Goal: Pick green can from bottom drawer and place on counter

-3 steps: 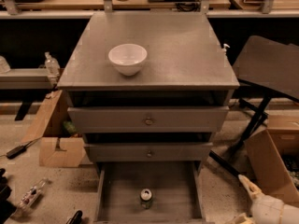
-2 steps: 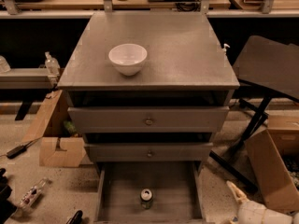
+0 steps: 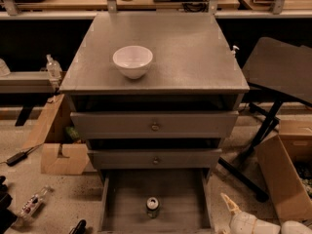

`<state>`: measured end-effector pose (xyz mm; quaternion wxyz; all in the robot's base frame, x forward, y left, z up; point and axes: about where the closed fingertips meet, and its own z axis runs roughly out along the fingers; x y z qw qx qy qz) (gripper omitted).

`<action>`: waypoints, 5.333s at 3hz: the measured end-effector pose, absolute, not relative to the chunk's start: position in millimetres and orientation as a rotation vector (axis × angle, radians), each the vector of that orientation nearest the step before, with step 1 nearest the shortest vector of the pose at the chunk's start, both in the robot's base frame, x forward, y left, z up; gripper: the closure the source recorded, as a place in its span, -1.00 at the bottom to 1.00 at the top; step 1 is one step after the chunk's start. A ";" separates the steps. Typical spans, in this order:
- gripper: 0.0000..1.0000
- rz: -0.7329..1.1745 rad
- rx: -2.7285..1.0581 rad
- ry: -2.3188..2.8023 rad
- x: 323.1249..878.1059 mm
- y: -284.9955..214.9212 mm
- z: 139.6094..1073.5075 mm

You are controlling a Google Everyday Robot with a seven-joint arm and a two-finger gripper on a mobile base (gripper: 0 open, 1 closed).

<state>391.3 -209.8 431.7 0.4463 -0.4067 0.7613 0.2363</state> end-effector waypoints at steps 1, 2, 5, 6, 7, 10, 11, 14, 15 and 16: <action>-1.00 0.610 -1.051 1.854 399.6 -193.1 421.9; -1.00 0.675 -1.156 1.747 423.2 -156.2 399.7; -1.00 0.834 -1.285 1.547 487.1 -62.8 294.2; -1.00 0.851 -1.301 1.518 498.3 -42.0 273.2; -1.00 0.853 -1.316 1.508 511.8 -25.2 254.9; -1.00 0.819 -1.363 1.568 533.9 -8.3 196.5; -0.72 0.837 -1.362 1.576 528.0 -0.7 181.4; 0.71 0.847 -1.276 1.620 492.6 -6.4 243.3; 1.00 0.831 -1.201 1.643 476.5 -45.9 332.1; 1.00 0.909 -1.142 1.678 436.8 -59.3 415.2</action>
Offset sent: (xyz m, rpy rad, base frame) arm 0.0945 0.1303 -0.0975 0.1381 -0.1314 0.3886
